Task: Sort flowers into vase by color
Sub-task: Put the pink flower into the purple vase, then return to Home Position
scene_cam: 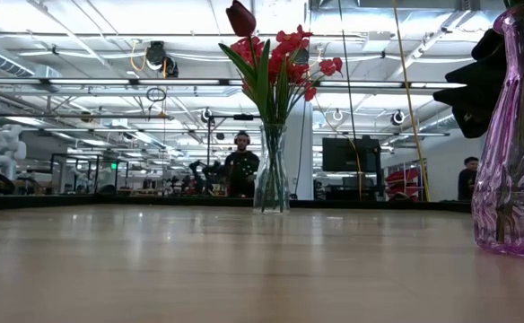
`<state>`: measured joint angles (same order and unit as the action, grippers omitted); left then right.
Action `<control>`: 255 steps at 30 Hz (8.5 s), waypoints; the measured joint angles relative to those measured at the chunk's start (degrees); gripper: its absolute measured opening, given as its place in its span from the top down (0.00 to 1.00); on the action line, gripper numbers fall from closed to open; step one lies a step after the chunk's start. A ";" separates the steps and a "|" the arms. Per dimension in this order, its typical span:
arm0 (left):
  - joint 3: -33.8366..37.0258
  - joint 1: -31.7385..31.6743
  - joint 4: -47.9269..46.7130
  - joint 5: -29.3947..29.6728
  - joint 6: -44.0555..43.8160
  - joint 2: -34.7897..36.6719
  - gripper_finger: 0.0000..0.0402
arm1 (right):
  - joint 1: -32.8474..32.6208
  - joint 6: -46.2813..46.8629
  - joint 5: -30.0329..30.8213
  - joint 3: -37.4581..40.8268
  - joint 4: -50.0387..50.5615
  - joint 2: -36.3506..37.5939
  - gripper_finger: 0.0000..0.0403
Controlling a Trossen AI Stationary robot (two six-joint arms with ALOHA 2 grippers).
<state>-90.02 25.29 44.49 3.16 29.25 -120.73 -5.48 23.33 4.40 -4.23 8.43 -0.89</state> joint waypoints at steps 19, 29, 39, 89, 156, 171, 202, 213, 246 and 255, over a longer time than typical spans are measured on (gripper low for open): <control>2.38 -2.11 -1.97 -2.91 -0.45 -0.11 1.00 | -0.02 0.02 0.00 0.00 0.00 0.00 0.64; 2.38 -2.39 -7.67 -2.77 -5.04 -0.11 1.00 | 0.00 0.02 0.00 0.00 0.01 0.01 0.64; 2.29 -3.60 -0.64 -2.21 -13.78 -4.55 1.00 | -0.02 0.02 0.00 0.00 0.00 0.00 0.64; 2.29 -3.79 -15.05 -2.95 -27.40 -3.66 0.63 | -0.01 0.02 0.00 0.00 0.00 -0.04 0.64; 83.78 -22.76 -13.54 5.49 -38.00 72.54 0.63 | -0.01 0.00 0.00 0.00 0.02 -0.74 0.64; 89.61 -25.64 -14.97 0.55 -40.64 90.32 0.63 | -0.02 0.02 0.00 0.00 0.00 -0.79 0.64; 89.69 -26.57 -19.98 -2.49 -45.47 108.66 0.63 | -0.02 0.01 0.00 0.00 0.01 -0.79 0.64; 89.70 -26.57 -38.28 -2.44 -45.16 119.82 0.63 | -0.02 0.02 0.00 0.00 0.02 -0.81 0.64; 89.61 -26.57 -42.58 -3.15 -45.15 118.22 0.63 | -0.02 0.02 0.00 0.00 0.02 -0.81 0.64; 89.61 -26.57 -42.47 -3.15 -45.24 118.22 0.63 | -0.02 0.02 0.00 0.00 0.02 -0.81 0.64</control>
<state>-0.41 -1.28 2.02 0.01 -15.99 -2.50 -5.50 23.35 4.40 -4.23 8.45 -1.69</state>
